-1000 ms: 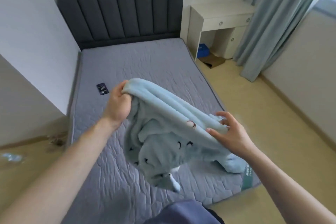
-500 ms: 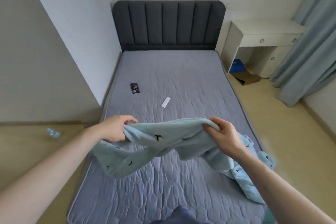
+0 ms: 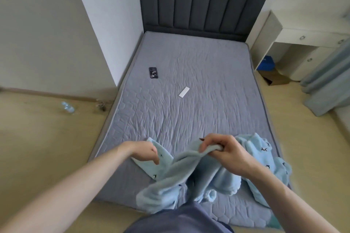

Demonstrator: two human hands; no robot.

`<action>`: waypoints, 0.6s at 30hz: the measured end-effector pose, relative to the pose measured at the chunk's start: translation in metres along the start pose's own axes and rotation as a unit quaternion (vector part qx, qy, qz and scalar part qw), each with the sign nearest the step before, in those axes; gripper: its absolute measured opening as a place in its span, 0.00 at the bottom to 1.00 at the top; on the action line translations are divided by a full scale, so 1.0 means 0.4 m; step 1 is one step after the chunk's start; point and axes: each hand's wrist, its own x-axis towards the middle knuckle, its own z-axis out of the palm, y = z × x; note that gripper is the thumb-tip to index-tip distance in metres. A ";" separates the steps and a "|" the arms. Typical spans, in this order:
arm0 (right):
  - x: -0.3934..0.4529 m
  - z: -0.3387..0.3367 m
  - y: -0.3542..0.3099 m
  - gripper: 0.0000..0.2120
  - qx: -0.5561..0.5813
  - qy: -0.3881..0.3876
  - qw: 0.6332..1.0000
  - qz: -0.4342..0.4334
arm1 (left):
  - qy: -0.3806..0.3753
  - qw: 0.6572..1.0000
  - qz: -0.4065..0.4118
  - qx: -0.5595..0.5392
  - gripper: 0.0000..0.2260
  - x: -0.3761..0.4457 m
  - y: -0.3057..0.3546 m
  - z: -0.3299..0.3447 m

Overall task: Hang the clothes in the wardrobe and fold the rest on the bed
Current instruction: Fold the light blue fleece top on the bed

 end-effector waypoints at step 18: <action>-0.114 -0.039 0.109 0.48 -0.063 0.062 0.987 0.136 | 0.180 0.883 0.288 -0.323 0.11 -0.030 0.150 0.044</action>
